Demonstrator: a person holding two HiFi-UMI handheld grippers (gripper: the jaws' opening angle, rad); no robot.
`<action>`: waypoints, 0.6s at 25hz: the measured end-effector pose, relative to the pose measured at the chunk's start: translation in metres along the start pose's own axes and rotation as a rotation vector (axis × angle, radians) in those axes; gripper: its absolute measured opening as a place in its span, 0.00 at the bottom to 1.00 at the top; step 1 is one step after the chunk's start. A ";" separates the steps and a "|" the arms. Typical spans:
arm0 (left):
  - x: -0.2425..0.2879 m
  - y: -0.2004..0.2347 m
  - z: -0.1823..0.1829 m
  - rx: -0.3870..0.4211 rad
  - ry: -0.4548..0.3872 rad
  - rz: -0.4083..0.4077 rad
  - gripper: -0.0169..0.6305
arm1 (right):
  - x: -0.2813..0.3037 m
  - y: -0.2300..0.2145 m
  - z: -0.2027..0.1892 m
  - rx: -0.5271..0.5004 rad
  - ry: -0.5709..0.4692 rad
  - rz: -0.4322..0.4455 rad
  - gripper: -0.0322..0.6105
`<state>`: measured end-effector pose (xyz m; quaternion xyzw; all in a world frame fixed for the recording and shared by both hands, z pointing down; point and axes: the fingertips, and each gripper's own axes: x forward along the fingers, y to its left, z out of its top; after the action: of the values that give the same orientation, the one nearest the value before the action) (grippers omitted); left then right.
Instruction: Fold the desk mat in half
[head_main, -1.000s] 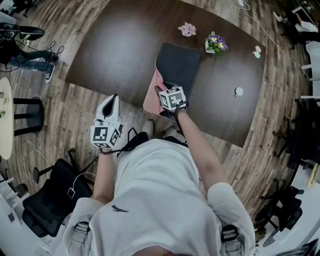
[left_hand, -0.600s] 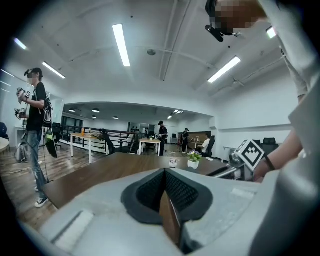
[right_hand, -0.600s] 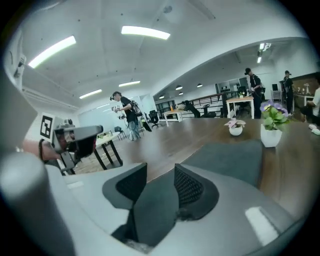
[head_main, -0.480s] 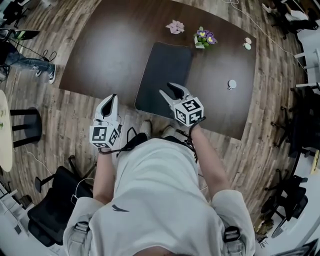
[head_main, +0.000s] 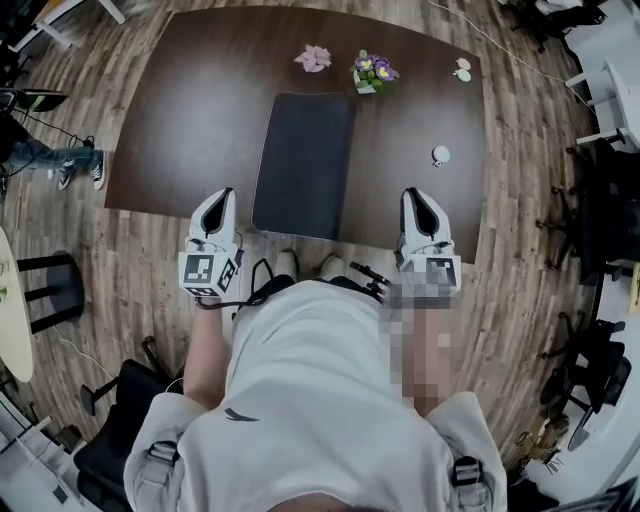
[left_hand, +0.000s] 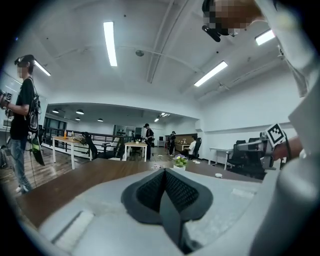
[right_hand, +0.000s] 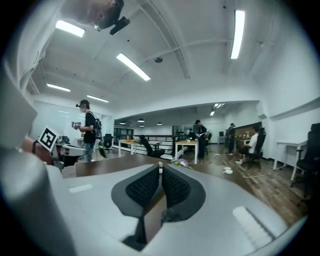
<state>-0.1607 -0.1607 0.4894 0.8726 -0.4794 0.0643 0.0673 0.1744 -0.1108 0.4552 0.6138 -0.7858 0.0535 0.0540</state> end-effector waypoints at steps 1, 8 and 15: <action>0.003 -0.003 0.000 0.003 0.001 -0.009 0.04 | -0.012 -0.011 0.002 -0.003 -0.006 -0.042 0.06; 0.014 -0.014 -0.002 0.003 0.007 -0.037 0.04 | -0.054 -0.040 0.001 0.009 -0.019 -0.132 0.05; 0.018 -0.019 0.000 0.008 0.001 -0.044 0.04 | -0.050 -0.036 -0.006 -0.009 0.009 -0.116 0.05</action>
<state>-0.1350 -0.1659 0.4920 0.8831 -0.4600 0.0652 0.0654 0.2211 -0.0710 0.4542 0.6578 -0.7488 0.0497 0.0635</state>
